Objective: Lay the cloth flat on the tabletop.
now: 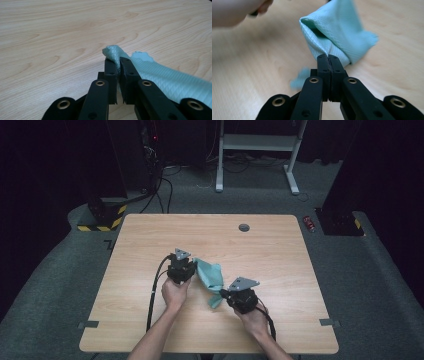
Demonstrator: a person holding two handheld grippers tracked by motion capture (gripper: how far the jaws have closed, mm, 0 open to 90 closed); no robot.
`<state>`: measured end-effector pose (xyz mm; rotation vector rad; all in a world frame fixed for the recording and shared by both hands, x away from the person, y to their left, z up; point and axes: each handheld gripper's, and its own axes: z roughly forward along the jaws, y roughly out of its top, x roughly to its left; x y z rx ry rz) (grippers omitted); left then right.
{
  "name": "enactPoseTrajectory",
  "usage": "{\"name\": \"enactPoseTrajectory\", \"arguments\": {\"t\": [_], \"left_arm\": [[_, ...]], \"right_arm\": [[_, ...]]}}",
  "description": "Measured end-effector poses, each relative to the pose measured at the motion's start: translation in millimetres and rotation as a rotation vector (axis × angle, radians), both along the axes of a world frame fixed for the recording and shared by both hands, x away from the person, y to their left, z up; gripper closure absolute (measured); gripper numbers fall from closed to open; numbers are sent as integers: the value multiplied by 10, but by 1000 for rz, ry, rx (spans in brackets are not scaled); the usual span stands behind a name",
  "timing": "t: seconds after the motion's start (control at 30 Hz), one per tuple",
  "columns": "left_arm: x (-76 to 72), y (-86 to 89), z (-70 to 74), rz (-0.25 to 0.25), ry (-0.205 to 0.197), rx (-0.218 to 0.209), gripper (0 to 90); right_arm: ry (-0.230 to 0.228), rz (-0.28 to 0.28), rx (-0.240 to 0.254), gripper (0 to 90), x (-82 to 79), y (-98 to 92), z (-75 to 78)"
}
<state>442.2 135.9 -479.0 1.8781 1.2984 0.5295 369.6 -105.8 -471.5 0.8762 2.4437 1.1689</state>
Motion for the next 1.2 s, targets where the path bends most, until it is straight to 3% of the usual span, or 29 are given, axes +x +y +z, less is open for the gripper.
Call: {"name": "enactPoseTrajectory", "arguments": {"t": [0.13, 0.33, 0.47, 0.6, 0.7, 0.8, 0.87, 0.93, 1.07, 1.2], "left_arm": [[37, 7, -45, 10, 26, 14, 823], [56, -69, -93, 5, 32, 15, 647], [-66, -146, -32, -65, 10, 62, 537], [-199, -275, 7, -163, 2, 127, 481], [-232, -361, -24, -198, 10, 153, 473], [-226, -402, -62, -205, 4, 155, 488], [-213, -434, -83, -205, 4, 162, 493], [-201, -468, -102, -215, 4, 170, 495], [-161, -499, -144, -230, 16, 162, 554], [-108, -504, -180, -225, 29, 168, 628]], "right_arm": [[66, -81, 6, 894, 266, -135, 79], [150, -199, -19, 893, 622, -226, -89], [192, -225, -7, 892, 719, -279, -171], [211, -262, -51, 876, 763, -281, -234], [235, -297, -74, 748, 812, -310, -297], [183, -275, -47, 679, 725, -365, -235], [133, -240, -18, 691, 606, -393, -160], [93, -185, -21, 721, 470, -369, -105], [56, -71, -94, 767, 285, -212, -118], [64, -70, -176, 727, 323, -84, -269]]}}
